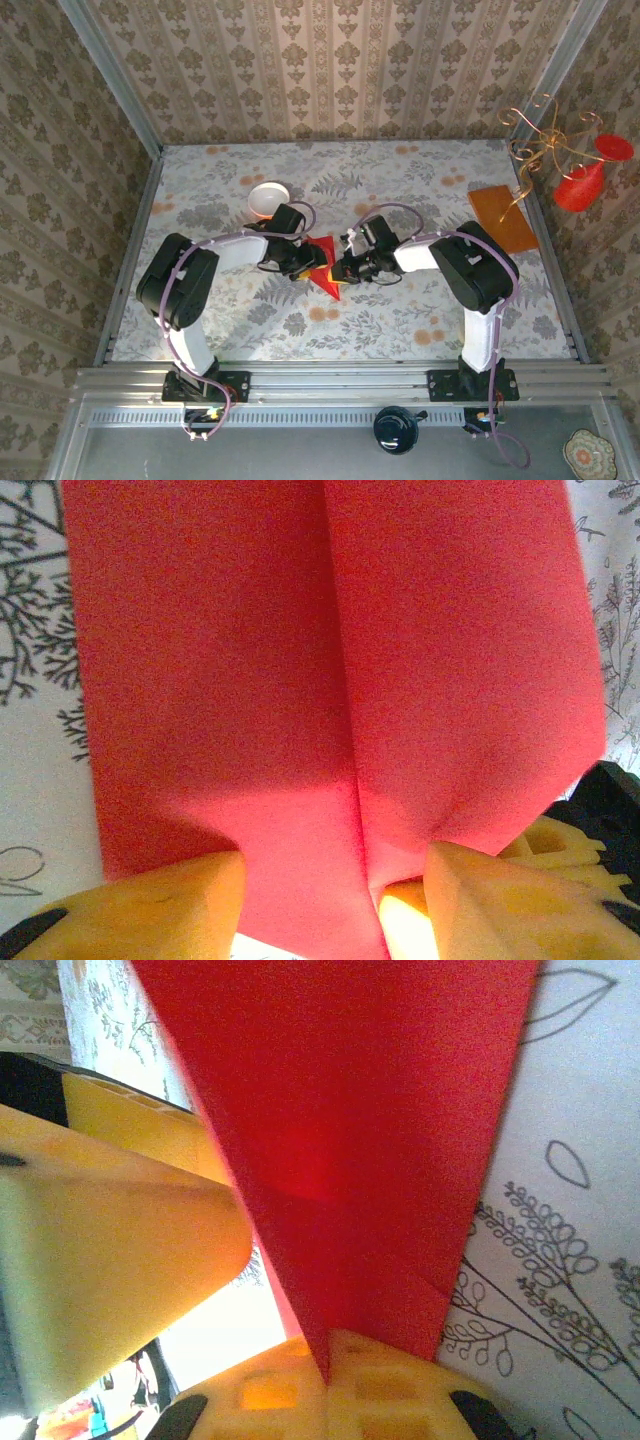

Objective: Fold a paper plane with a square sheet of paper (pick it up from the middle)
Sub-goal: Fourth fold the wing at the center of the table.

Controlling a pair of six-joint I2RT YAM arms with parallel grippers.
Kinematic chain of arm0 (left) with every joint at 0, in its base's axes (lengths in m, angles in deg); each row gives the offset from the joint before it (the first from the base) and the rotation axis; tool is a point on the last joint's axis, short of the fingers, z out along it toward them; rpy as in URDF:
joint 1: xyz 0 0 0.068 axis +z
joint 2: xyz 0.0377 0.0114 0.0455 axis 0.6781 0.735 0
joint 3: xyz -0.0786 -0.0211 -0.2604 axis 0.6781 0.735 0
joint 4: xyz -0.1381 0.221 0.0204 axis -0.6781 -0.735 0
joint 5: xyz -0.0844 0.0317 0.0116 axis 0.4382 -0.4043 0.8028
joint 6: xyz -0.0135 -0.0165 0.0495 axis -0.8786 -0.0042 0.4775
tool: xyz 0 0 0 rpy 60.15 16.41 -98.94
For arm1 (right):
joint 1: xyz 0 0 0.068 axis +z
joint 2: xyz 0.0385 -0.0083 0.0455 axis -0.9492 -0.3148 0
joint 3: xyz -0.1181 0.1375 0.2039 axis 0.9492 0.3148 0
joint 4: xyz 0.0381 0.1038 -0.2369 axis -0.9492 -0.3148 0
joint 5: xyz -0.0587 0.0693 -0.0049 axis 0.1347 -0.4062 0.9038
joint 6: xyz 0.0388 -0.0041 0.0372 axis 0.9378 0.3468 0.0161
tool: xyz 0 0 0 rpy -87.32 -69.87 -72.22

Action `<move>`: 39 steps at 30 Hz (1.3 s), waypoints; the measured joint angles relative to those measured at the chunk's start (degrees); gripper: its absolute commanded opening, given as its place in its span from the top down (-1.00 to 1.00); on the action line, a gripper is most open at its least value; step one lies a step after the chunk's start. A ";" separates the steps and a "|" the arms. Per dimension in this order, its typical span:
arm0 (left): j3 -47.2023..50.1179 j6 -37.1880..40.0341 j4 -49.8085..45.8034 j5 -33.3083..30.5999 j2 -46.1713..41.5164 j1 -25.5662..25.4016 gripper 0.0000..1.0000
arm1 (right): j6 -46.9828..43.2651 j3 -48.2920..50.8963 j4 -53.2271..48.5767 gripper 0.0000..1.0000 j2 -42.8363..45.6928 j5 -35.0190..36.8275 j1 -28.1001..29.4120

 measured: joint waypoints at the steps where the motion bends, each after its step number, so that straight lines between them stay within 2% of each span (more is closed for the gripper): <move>1: -0.13 0.00 -0.20 0.00 0.02 0.00 -0.09 | 0.44 0.26 0.55 0.85 0.02 -0.09 0.00; 7: -0.61 0.00 -0.83 -0.04 0.28 0.00 -0.11 | 2.75 1.60 3.26 0.79 0.33 -0.13 -0.15; 15: -0.81 0.00 -1.14 -0.04 0.33 0.00 -0.12 | 3.65 1.92 4.00 0.91 0.33 -0.07 -0.28; 25: -0.81 0.00 -0.24 1.14 -2.10 0.59 -0.13 | 5.75 2.25 4.72 0.93 0.17 -0.15 -0.81; 28: -0.72 -0.02 2.32 2.14 -5.01 1.40 -0.07 | 5.97 2.23 4.87 0.93 -0.04 -0.55 -1.01; 35: 1.46 -0.09 10.78 6.45 -7.28 3.15 0.33 | 6.01 2.23 5.29 0.94 -0.33 -1.36 -1.27; 39: 2.23 -0.02 13.51 9.01 -5.81 3.39 0.39 | 6.14 2.25 5.60 0.94 -0.42 -1.62 -1.36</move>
